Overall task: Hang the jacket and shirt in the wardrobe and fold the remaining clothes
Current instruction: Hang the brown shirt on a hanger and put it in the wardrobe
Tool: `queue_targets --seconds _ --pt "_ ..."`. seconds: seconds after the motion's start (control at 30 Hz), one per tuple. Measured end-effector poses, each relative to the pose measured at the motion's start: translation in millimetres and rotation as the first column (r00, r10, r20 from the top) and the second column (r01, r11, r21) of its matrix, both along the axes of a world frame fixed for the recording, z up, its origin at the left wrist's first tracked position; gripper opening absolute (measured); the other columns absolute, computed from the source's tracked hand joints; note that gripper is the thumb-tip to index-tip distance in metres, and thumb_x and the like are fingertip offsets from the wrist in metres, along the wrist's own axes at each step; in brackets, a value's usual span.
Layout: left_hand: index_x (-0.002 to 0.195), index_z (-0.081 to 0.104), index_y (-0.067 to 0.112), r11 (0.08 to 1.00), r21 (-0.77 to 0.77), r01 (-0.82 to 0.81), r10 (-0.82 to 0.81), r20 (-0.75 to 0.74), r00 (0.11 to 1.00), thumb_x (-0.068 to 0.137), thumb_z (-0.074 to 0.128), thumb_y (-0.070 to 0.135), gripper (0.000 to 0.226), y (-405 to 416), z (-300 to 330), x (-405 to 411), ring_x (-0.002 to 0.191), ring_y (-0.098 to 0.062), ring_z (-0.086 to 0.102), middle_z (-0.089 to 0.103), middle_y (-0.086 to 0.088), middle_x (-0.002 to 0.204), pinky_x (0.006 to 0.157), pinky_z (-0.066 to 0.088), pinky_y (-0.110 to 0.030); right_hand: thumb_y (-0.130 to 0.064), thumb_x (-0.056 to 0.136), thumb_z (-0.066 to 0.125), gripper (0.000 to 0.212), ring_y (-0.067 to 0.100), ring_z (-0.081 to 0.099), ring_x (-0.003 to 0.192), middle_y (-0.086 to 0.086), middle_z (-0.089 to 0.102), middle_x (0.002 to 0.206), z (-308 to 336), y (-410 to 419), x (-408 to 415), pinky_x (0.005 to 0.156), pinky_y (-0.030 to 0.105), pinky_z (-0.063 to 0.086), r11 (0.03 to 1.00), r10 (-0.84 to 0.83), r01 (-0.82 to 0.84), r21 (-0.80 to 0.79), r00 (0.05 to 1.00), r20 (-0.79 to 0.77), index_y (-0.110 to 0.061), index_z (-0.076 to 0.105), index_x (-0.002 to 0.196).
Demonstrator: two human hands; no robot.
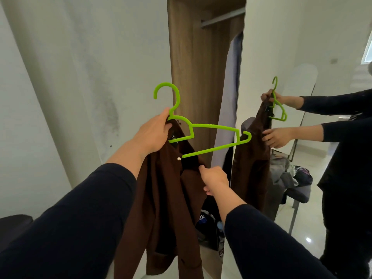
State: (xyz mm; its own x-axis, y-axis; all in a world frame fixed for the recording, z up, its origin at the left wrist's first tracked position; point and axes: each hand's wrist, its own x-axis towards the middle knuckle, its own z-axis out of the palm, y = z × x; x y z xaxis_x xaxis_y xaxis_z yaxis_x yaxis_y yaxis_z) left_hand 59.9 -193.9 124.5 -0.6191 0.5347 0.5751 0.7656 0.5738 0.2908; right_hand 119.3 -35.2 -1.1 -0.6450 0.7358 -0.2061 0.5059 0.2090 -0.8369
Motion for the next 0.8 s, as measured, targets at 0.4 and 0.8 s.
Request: queue_targets --seconds 0.4,0.8 --pt "0.115 0.045 0.008 0.998 0.056 0.033 -0.034 0.03 0.999 0.096 0.047 0.009 0.019 -2 -9 -5 0.1 -0.029 0.054 0.056 -0.01 0.108 0.086 0.042 -0.038 -0.007 0.096 0.039 0.031 0.032 0.061 0.093 0.019 0.06 0.114 16 17 -24 0.084 0.047 0.053 0.932 -0.066 -0.028 -0.361 0.967 -0.247 -0.006 0.058 0.121" --pt "0.127 0.04 0.011 0.96 0.063 -0.273 0.273 0.001 0.962 0.097 0.042 0.01 0.031 -55 -25 -32 0.112 -0.038 0.053 0.053 -0.013 0.125 0.085 0.041 -0.046 -0.011 0.099 0.027 0.035 0.027 0.07 0.057 0.017 0.07 0.066 65 24 12 0.07 0.037 0.051 0.502 -0.019 -0.426 -0.752 0.864 -0.502 -0.003 0.059 0.089"
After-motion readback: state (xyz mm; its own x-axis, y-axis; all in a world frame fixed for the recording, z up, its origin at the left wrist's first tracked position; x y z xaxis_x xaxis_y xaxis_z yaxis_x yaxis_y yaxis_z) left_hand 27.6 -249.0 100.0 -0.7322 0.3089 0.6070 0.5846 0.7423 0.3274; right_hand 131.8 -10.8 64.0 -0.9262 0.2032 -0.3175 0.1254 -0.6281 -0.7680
